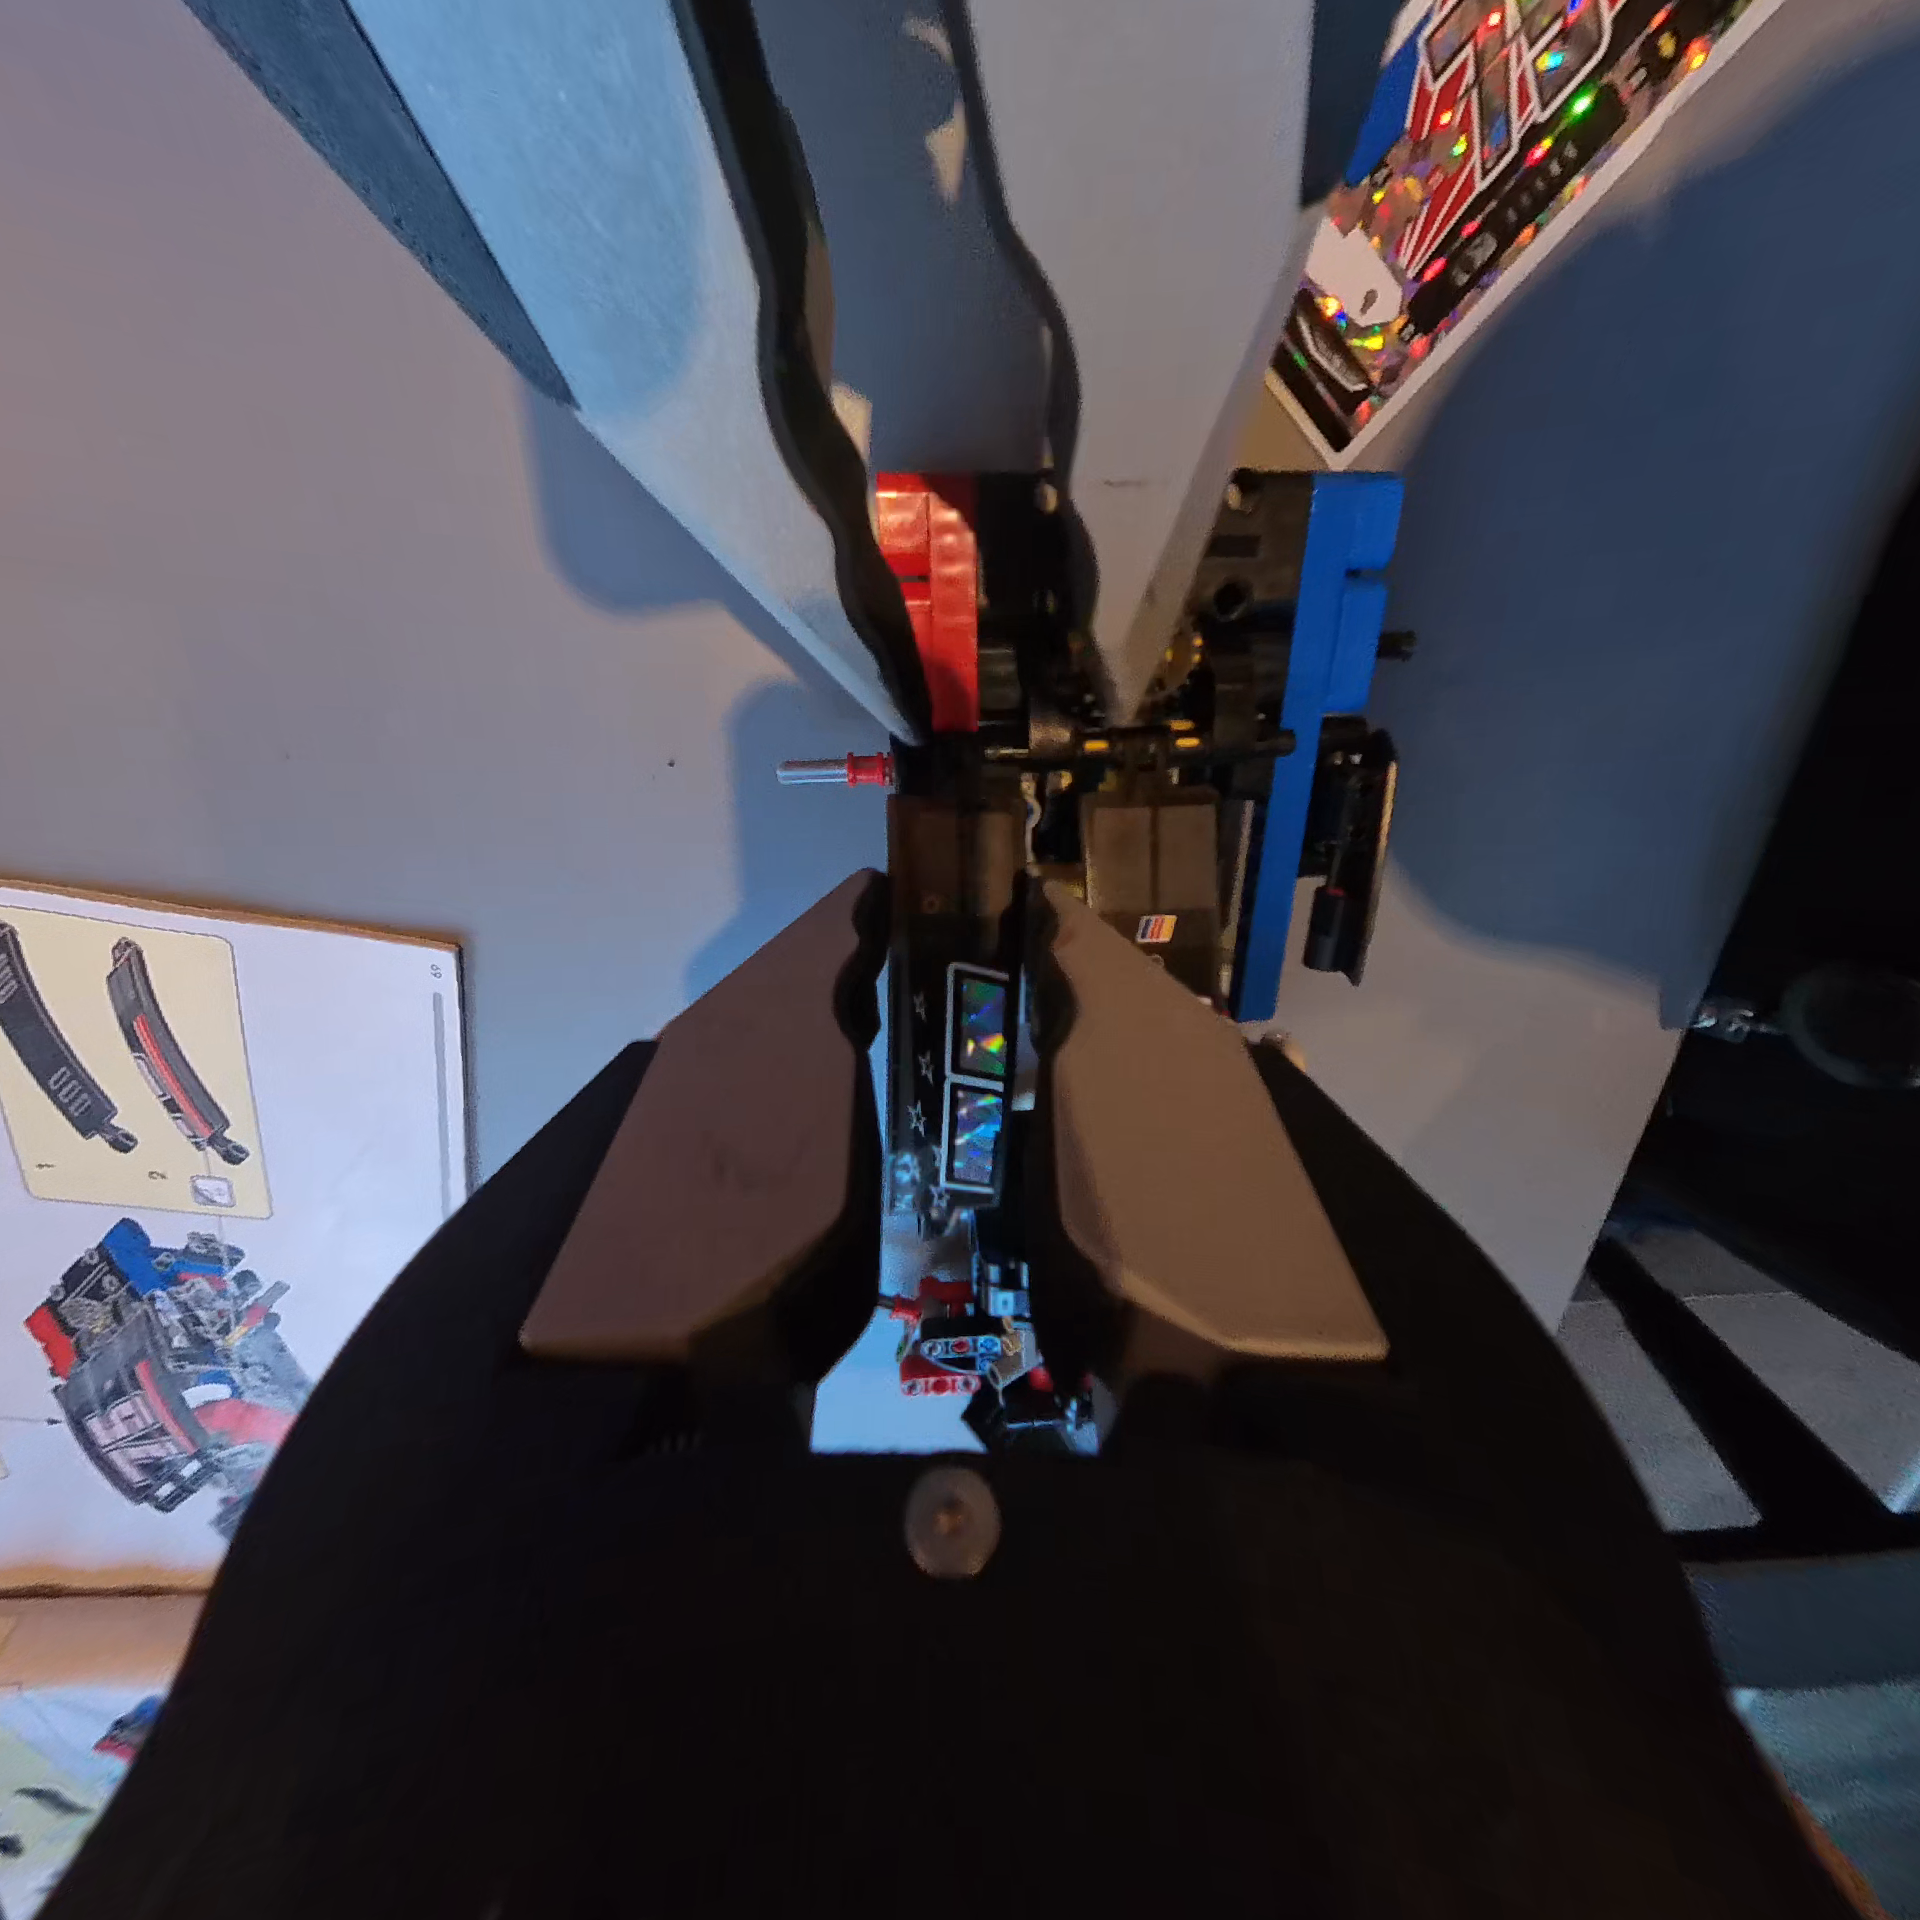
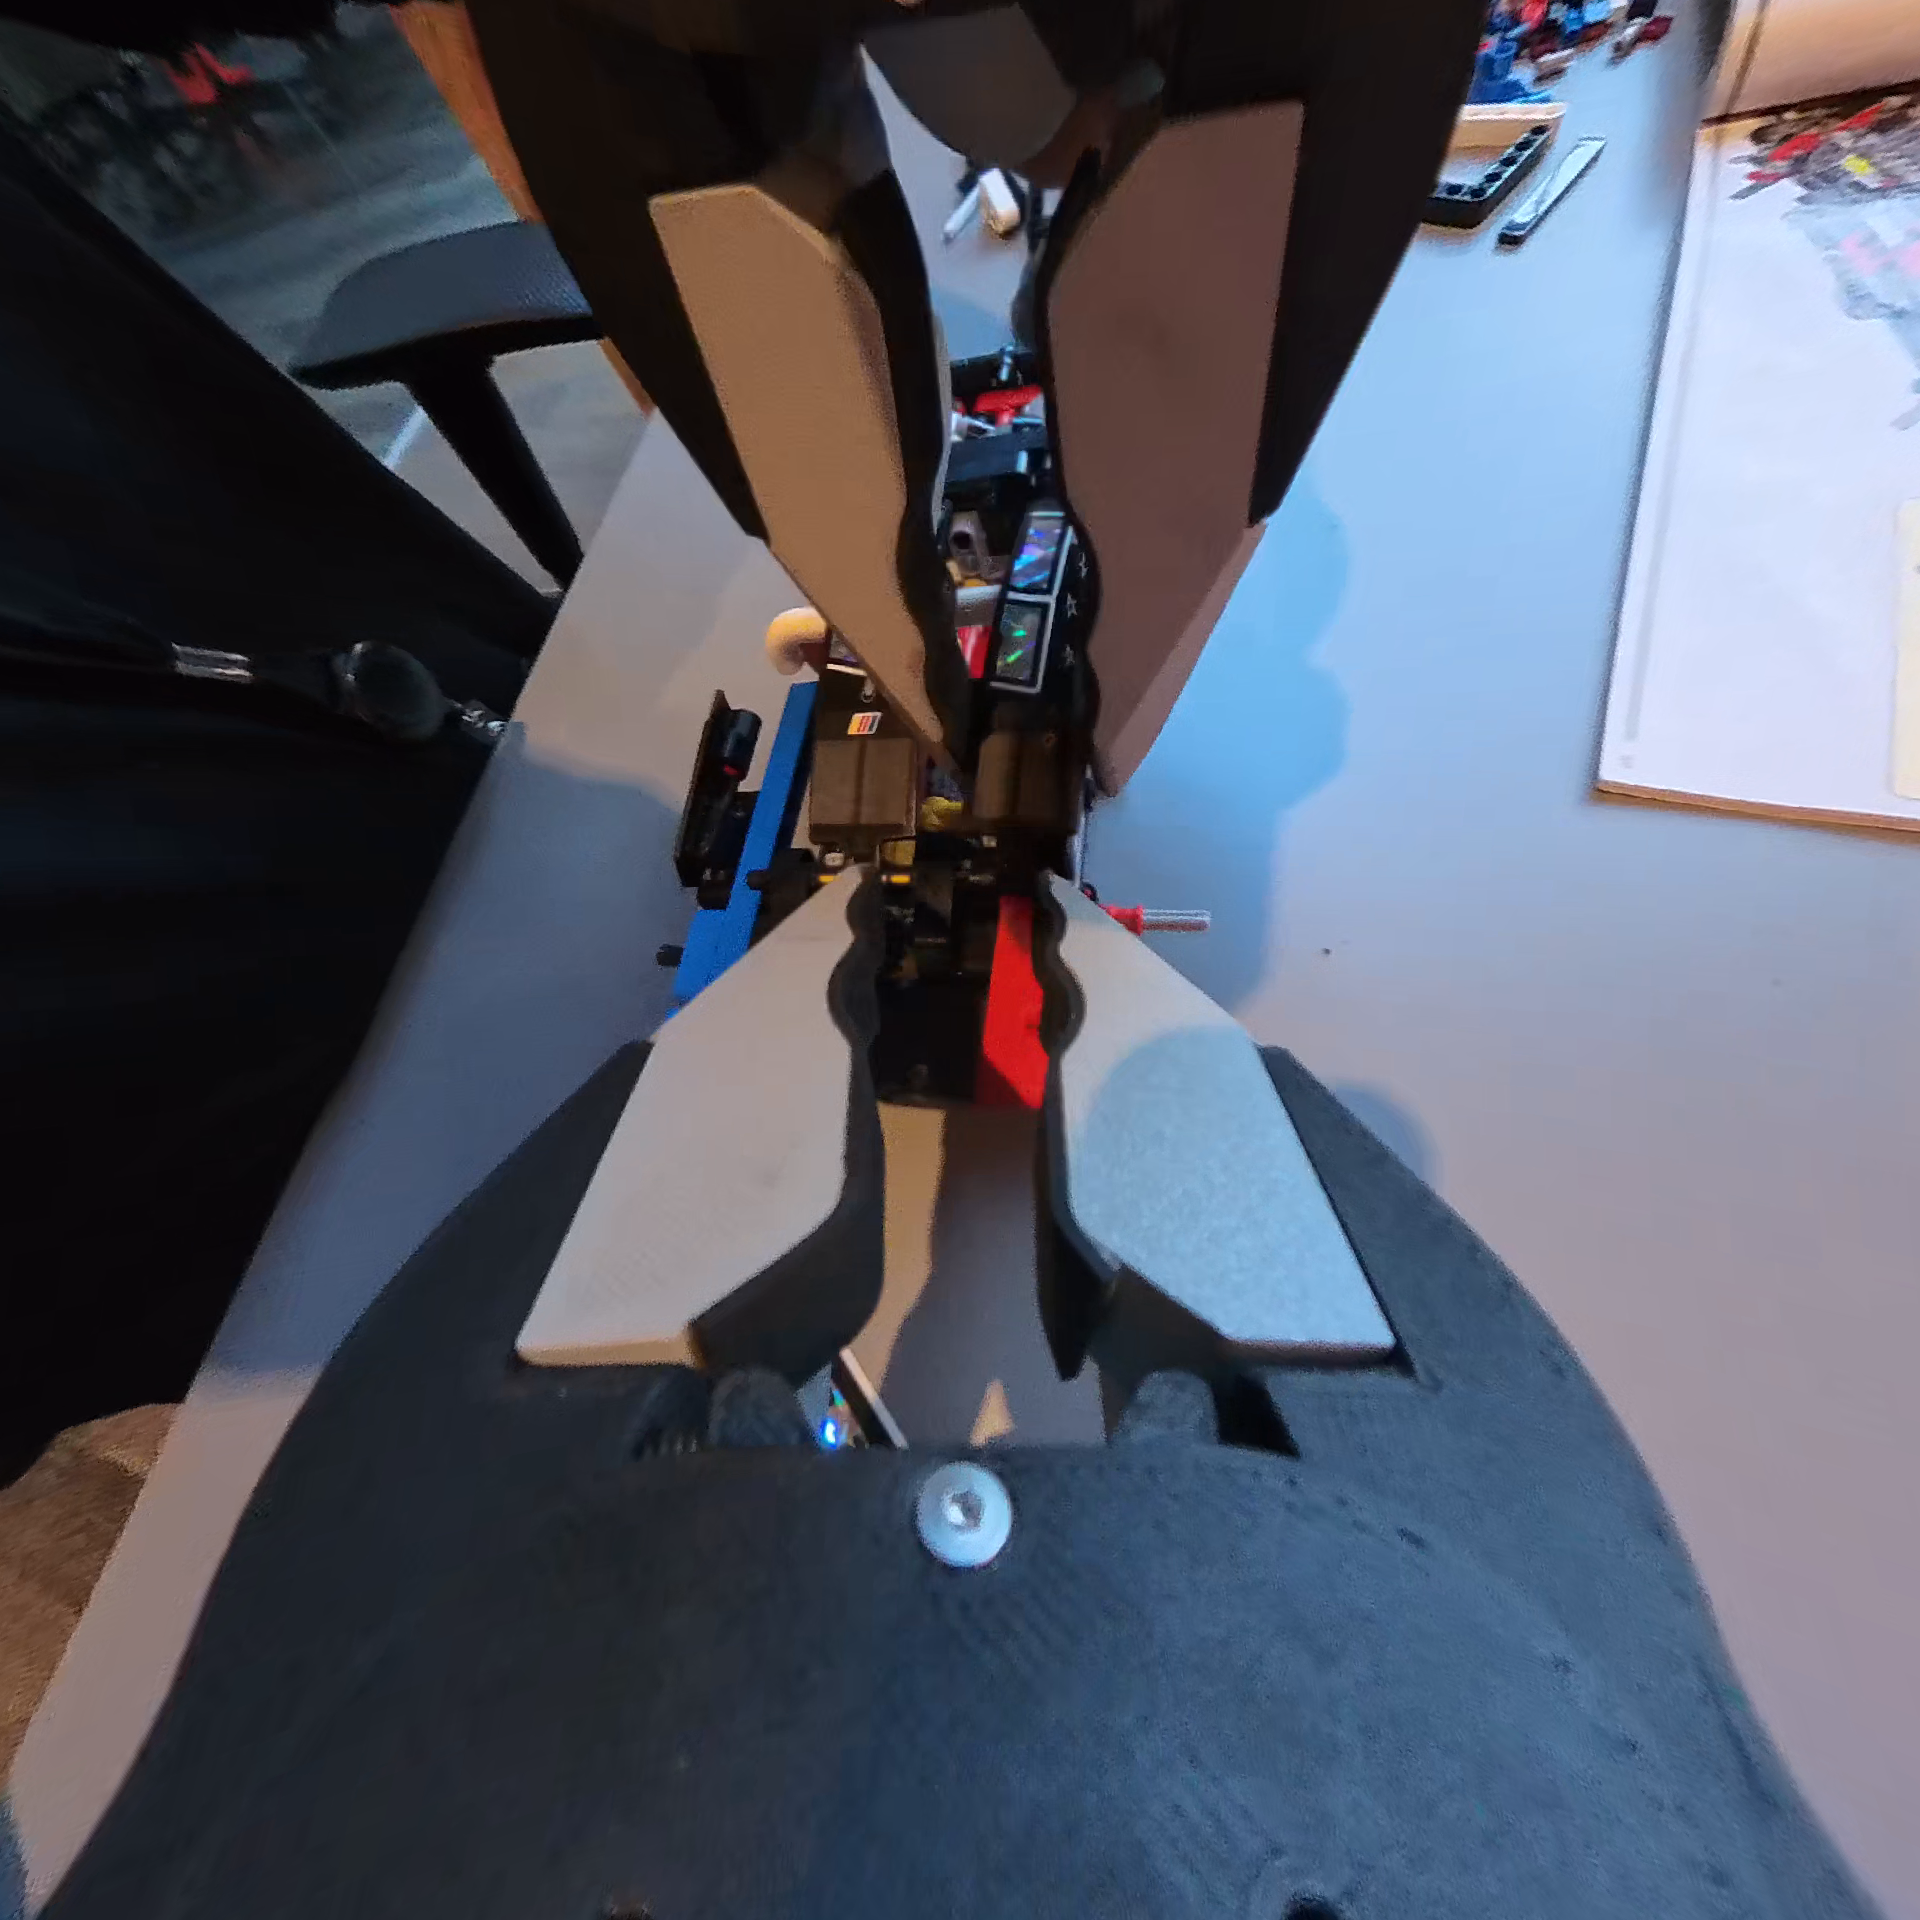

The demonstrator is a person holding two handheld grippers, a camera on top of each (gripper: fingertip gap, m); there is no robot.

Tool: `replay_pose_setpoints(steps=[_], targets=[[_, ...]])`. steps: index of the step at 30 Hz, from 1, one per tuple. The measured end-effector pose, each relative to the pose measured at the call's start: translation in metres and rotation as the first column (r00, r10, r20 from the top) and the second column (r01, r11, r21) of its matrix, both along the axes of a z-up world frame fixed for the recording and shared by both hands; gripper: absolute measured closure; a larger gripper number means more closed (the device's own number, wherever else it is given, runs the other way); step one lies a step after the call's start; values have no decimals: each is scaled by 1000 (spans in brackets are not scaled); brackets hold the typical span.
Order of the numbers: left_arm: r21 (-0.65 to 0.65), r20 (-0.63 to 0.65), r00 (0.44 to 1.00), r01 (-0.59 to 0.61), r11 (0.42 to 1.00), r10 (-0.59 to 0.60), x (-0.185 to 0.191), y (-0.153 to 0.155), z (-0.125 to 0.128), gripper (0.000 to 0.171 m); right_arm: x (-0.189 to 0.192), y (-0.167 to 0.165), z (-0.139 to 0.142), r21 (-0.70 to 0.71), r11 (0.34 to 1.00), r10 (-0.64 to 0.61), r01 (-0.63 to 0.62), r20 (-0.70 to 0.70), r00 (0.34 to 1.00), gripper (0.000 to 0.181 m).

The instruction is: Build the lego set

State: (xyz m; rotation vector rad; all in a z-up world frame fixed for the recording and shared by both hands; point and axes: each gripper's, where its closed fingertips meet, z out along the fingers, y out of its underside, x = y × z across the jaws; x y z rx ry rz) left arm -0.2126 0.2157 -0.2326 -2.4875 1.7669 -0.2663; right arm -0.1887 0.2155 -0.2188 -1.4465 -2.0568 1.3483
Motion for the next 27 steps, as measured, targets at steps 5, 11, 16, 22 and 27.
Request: replay_pose_setpoints(steps=[5,11,16,22,27], targets=[[5,-22,999,27,1000,-26,0,-1,0,148,0,2,-6,177,983,-57,54,15,998,163],[-13,-34,999,7,1000,-7,-1,-2,0,149,-1,4,0,266,961,-66,73,-34,997,157],[-9,-53,999,-2,1000,2,0,-3,0,149,-2,-2,-8,219,975,-33,46,-62,998,158],[-7,-63,998,6,1000,-6,3,-3,-1,149,-4,-4,-8,234,971,-25,51,-112,993,159],[-21,-74,997,24,999,-26,4,-5,-2,148,-5,-7,-8,190,980,-26,56,-159,987,160]])
